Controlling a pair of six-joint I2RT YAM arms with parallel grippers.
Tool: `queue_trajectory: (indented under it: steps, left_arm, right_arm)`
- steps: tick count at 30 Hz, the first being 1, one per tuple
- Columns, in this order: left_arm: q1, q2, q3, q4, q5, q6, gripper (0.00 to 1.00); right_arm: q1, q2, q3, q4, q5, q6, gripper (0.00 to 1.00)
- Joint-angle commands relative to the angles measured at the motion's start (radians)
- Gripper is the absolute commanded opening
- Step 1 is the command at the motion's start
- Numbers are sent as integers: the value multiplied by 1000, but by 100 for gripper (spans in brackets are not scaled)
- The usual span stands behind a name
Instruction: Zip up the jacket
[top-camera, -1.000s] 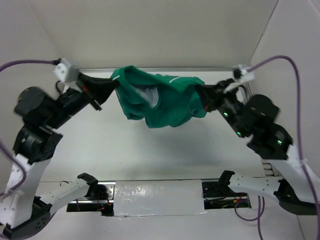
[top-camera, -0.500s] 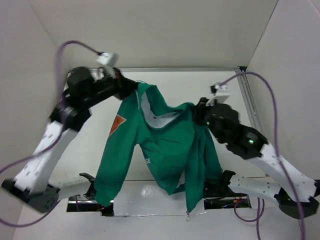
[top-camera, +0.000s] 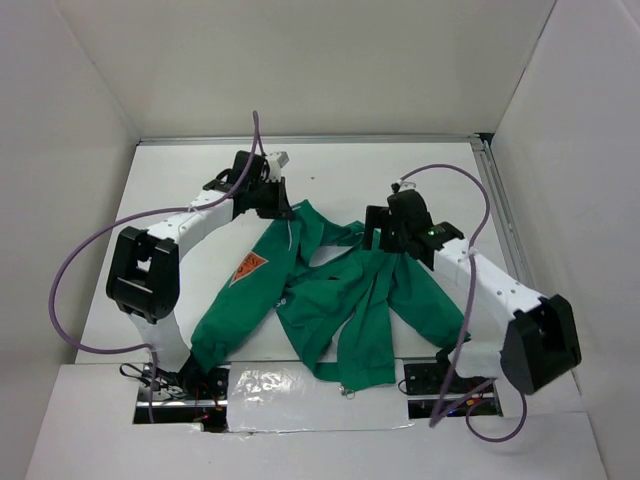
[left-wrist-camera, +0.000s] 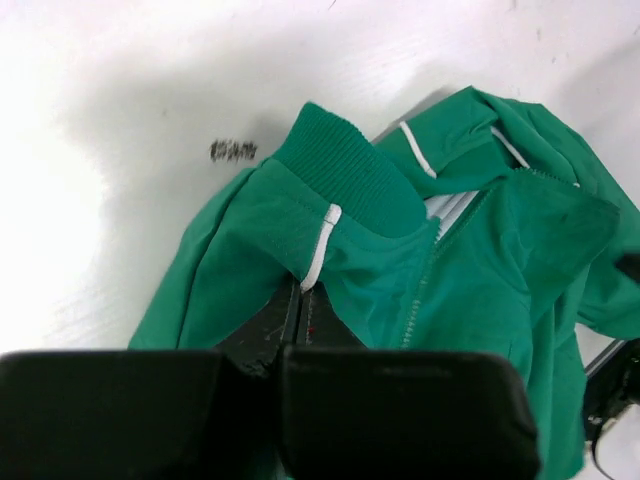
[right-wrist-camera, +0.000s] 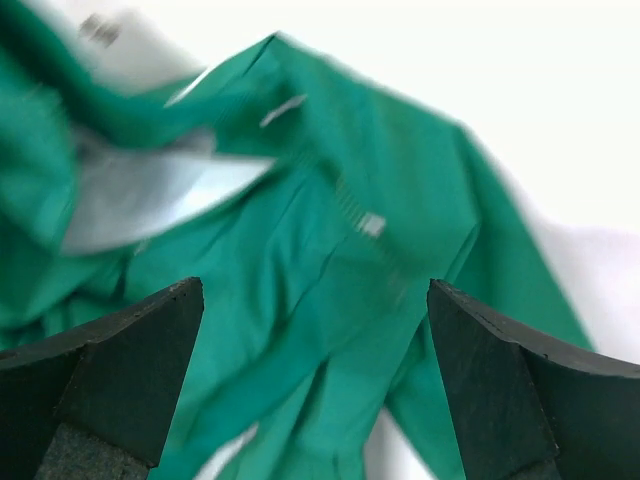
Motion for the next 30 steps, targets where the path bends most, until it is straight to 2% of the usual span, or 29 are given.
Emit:
queue_trajectory:
  steps: [1,5,10,11,14,17,18,19,20,23,26,27,30]
  left_arm:
    - [9,-20,2,114,54,55,0]
    - [29,-18,-8,133,80,66,0]
    - [44,-17,-11,147,91,81,0]
    - [45,-18,-13,150,95,86,0]
    - [52,-29,-11,157,103,92,0]
    - [53,-49,-4,157,103,100,0]
    - [55,-55,1,150,100,101,0]
    - [55,-70,8,145,100,104,0]
    - [55,-78,15,141,96,109,0]
    - [50,-138,30,119,111,111,0]
    - [26,-242,45,88,94,117,0]
    - [13,-274,47,81,51,120,0]
    - [-74,-469,76,18,-44,129,0]
  right_arm:
    - [-72,96,67,92,-64,-31,100]
    - [-159,214,150,108,-126,-99,99]
    - [-152,407,273,68,-146,-217,98]
    - [-150,427,280,71,-106,-215,97]
    - [-164,498,296,77,-122,-208,88]
    - [-173,527,290,74,-147,-199,71]
    - [-172,517,288,71,-133,-191,47]
    - [-173,504,279,82,-106,-167,10]
    - [-172,485,258,89,-75,-166,0]
    - [-167,351,250,82,-58,-159,0]
    - [-111,140,260,60,81,-171,0]
    - [-88,28,271,47,165,-180,0]
    - [-13,-174,357,-70,270,-208,0]
